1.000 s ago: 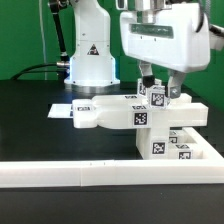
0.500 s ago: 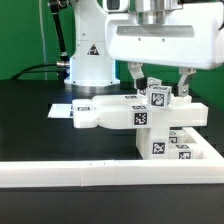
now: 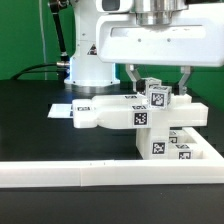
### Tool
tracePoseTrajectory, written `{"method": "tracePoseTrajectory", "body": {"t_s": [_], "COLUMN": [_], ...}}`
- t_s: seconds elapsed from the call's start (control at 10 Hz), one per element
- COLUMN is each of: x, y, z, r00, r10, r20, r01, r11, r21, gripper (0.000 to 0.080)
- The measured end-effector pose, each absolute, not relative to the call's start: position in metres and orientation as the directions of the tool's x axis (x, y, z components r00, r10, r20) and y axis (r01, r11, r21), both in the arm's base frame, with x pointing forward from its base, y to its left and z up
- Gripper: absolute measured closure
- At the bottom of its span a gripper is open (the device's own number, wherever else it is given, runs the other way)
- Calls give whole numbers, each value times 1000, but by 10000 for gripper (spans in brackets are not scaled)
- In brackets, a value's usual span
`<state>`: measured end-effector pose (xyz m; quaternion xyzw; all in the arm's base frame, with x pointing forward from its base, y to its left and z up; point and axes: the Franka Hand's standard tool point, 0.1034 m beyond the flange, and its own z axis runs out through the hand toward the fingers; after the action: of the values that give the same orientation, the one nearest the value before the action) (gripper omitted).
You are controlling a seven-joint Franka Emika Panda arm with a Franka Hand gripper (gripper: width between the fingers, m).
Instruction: Assemble chair
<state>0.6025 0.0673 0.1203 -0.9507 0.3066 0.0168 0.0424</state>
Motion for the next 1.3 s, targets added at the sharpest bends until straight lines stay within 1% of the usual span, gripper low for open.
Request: {"method": "tracePoseTrajectory", "body": {"t_s": [0.1,0.2,0.5,0.7,0.9,1.0,1.1,1.3], "x": [603,603,603,603,603,603,604,604], "y": [67,67,67,68,68,68,69,70], "z": [120,120,120,120,120,119,119,119], "r00": [811,811,780,654,453,366,294,91], "r10": [-582,-582,-622,-753,-888,-927,-952,-991], "r20": [-58,-58,-62,-73,-83,-86,-88,-97], "r01": [-585,-585,-625,-757,-891,-931,-956,-996], "r11": [-808,-808,-777,-651,-451,-364,-291,-89], "r21": [-70,-70,-69,-58,-45,-38,-40,-29], "gripper": [446,515,515,515,515,514,514,514]}}
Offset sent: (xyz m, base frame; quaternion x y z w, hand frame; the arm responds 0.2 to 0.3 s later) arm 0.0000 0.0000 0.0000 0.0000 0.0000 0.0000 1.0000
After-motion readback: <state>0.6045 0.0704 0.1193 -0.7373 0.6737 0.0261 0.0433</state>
